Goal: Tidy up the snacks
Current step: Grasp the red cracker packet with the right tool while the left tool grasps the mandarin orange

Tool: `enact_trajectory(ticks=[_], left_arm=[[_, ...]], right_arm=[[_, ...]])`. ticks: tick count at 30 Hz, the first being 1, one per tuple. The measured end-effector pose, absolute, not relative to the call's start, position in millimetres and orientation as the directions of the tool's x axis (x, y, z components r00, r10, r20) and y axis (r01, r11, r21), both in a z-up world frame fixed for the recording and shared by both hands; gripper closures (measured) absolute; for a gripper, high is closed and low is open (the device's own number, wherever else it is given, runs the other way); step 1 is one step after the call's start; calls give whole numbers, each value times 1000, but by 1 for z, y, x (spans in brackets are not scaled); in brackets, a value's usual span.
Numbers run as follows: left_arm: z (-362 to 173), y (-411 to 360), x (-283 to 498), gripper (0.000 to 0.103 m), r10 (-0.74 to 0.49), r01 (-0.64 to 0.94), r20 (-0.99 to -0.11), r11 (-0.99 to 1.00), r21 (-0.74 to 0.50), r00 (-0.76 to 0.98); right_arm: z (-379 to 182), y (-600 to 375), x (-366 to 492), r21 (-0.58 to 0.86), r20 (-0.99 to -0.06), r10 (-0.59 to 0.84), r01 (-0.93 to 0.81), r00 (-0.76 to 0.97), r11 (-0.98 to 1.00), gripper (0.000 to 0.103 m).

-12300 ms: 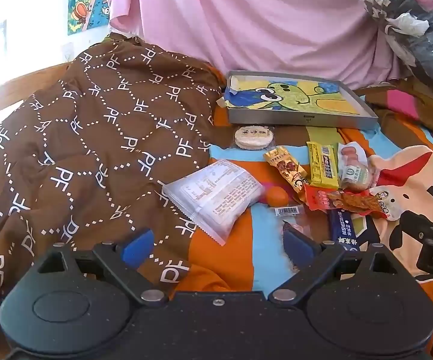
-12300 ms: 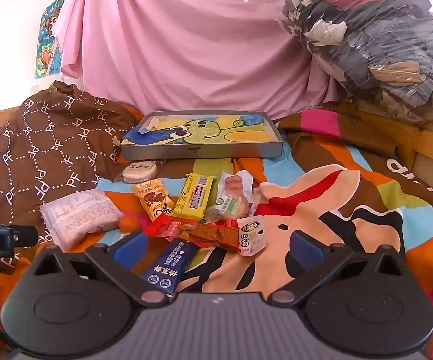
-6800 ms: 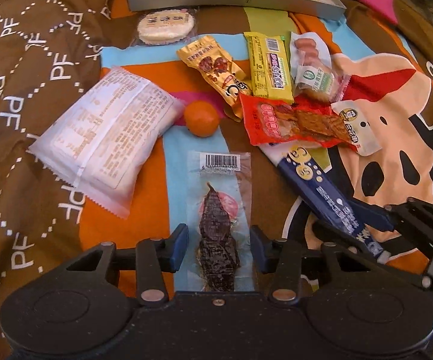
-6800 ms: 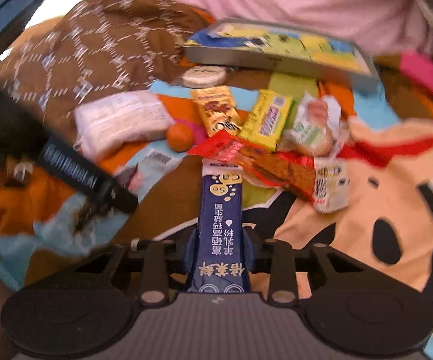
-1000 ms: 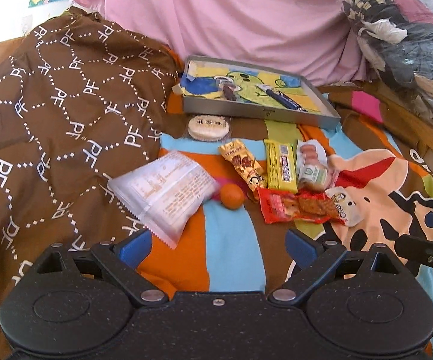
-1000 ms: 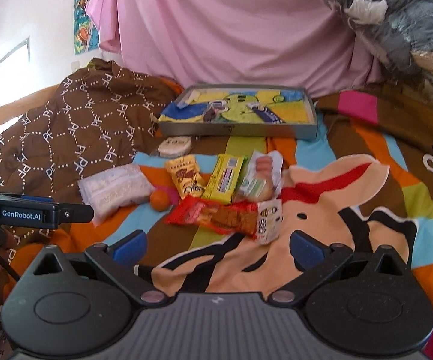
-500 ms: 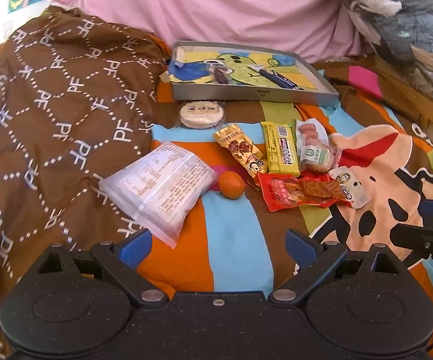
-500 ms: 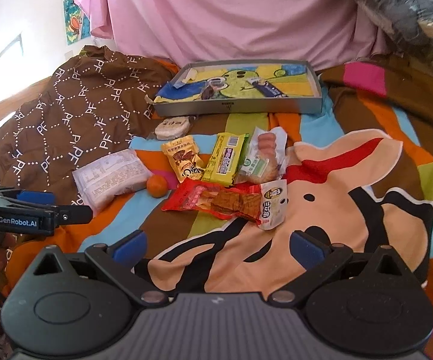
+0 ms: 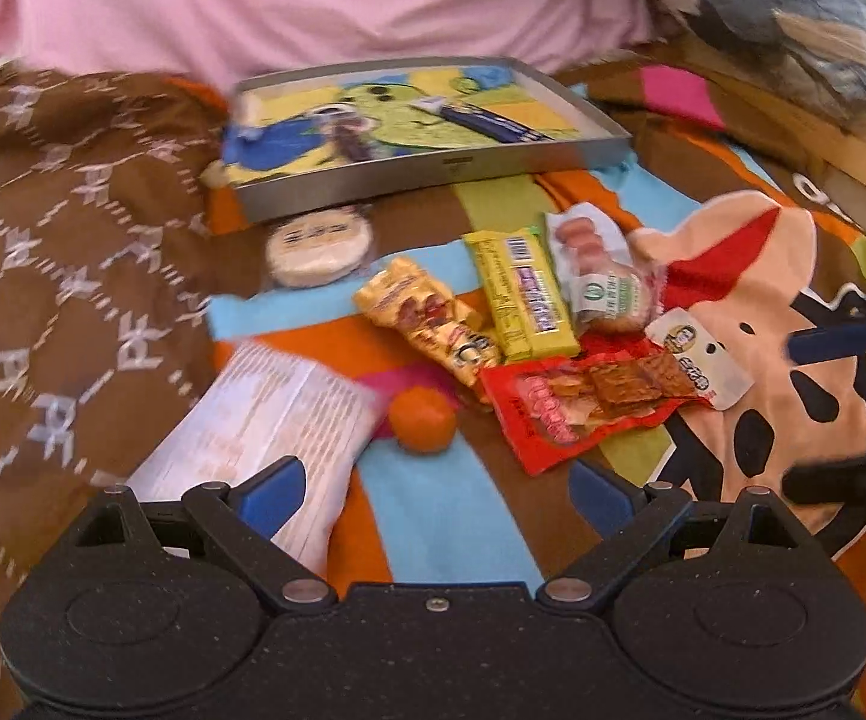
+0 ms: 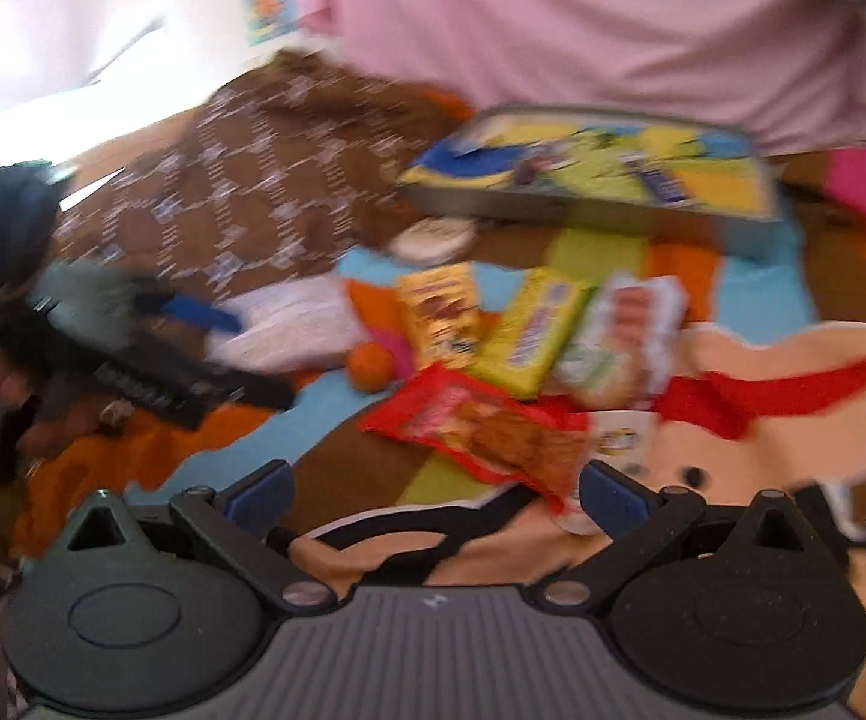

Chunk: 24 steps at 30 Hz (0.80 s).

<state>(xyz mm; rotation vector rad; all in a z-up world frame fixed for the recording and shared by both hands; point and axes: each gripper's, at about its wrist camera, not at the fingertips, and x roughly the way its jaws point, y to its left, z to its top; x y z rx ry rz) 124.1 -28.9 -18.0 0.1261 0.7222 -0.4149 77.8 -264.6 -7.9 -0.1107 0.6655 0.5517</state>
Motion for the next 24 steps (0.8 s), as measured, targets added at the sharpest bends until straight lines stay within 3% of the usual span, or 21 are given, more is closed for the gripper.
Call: enact_trajectory(ticks=[12, 24], left_arm=[[-33, -34, 174, 11, -385, 553, -709, 833, 8, 591], [-41, -47, 189, 14, -426, 655, -734, 755, 35, 529]], right_arm=[[-22, -263, 189, 219, -671, 630, -707, 391, 673, 0], [-48, -261, 220, 287, -757, 598, -689, 261, 665, 1]])
